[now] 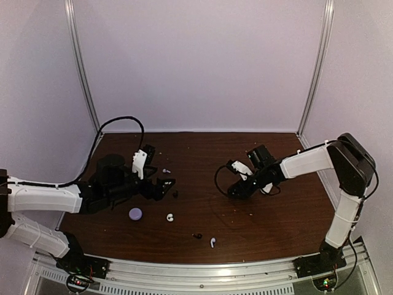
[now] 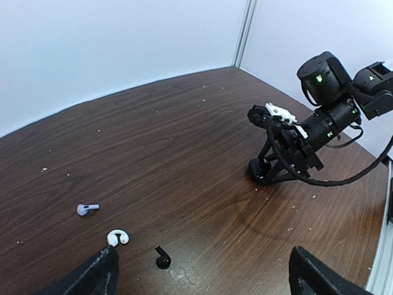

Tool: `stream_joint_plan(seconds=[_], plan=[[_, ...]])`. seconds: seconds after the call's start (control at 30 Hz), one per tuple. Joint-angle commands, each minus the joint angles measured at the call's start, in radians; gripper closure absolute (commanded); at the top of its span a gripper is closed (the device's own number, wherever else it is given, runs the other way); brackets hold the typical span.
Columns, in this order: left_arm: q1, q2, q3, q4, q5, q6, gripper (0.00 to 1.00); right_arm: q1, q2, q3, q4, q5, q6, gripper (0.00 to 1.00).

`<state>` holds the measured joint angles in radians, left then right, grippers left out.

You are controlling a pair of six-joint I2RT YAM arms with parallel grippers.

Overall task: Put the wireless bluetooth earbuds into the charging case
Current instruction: Pick up the charging case from the center of the board, then pass from the right arm to the left

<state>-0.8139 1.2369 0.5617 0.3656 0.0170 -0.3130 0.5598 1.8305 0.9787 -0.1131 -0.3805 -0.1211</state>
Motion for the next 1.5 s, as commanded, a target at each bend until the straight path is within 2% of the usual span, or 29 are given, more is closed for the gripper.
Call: stream_joint_plan(seconds=[0.0, 0.2, 0.43, 0.7, 0.87, 1.13, 1.33, 1.47], plan=[[-0.007, -0.071, -0.074, 0.154, -0.040, 0.037, 0.02, 0.009, -0.045, -0.002, -0.027, -0.013, 0.042, 0.49], [-0.026, -0.150, -0.161, 0.260, -0.037, 0.150, 0.05, 0.033, -0.166, -0.030, -0.008, -0.122, 0.164, 0.54], [-0.150, -0.160, -0.186, 0.267, -0.073, 0.418, 0.08, 0.109, -0.291, -0.076, -0.006, -0.279, 0.315, 0.55], [-0.300, -0.071, -0.185, 0.333, -0.062, 0.646, 0.09, 0.145, -0.410, -0.080, -0.105, -0.407, 0.363, 0.55], [-0.388, 0.037, -0.080, 0.256, -0.110, 0.791, 0.13, 0.178, -0.448, -0.082, -0.147, -0.457, 0.398, 0.55], [-0.413, 0.115, 0.036, 0.203, -0.040, 0.886, 0.20, 0.267, -0.443, -0.085, -0.169, -0.488, 0.427, 0.56], [-0.450, 0.165, 0.069, 0.156, -0.026, 0.938, 0.26, 0.303, -0.418, -0.069, -0.175, -0.507, 0.437, 0.56], [-0.468, 0.179, 0.079, 0.141, -0.020, 0.944, 0.34, 0.323, -0.399, -0.053, -0.184, -0.516, 0.437, 0.56]])
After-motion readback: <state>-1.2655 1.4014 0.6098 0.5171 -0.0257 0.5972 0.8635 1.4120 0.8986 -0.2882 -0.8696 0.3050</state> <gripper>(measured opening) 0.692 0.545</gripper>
